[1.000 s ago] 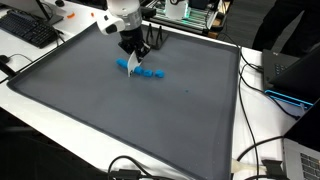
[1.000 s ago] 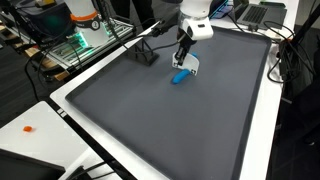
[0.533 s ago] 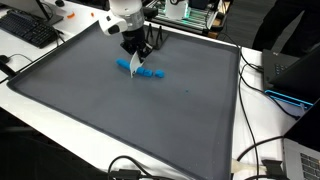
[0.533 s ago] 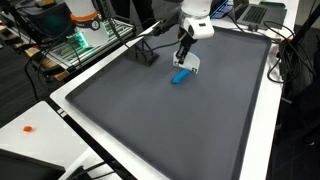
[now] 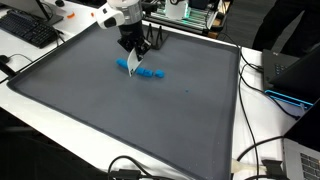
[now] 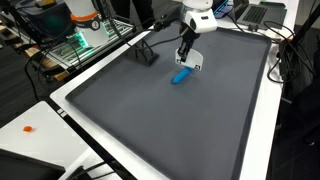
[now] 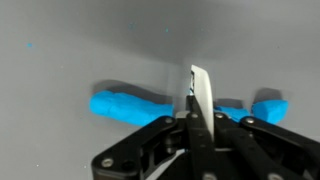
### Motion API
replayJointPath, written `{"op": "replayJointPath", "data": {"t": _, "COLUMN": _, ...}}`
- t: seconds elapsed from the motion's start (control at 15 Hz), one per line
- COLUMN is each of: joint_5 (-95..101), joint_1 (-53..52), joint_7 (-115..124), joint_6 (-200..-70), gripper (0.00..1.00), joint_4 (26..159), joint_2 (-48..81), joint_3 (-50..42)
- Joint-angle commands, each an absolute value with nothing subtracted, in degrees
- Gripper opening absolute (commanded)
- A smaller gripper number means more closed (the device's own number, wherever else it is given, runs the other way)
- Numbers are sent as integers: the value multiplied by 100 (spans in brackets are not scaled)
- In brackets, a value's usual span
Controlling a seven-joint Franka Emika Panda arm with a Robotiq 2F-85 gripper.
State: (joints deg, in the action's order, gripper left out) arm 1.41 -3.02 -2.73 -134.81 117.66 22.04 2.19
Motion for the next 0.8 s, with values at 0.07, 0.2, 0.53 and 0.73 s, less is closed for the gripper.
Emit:
{"op": "replayJointPath", "data": {"t": 0.07, "joint_5": 234, "joint_1": -256, "joint_7": -224, "joint_6": -13473, "gripper": 1, "joint_4": 11916, "joint_2": 1904, "joint_3": 135}}
{"op": "replayJointPath", "data": {"t": 0.2, "joint_5": 227, "joint_1": -233, "joint_7": -224, "joint_6": -13495, "gripper": 1, "joint_4": 11936, "joint_2": 1843, "joint_3": 100}}
{"op": "replayJointPath", "data": {"t": 0.53, "joint_5": 235, "joint_1": -163, "joint_7": -205, "joint_6": -13539, "gripper": 1, "joint_4": 11957, "joint_2": 1817, "joint_3": 8}}
{"op": "replayJointPath", "data": {"t": 0.73, "joint_5": 216, "joint_1": -118, "joint_7": -228, "joint_6": -13550, "gripper": 1, "joint_4": 11961, "joint_2": 1863, "joint_3": -17}}
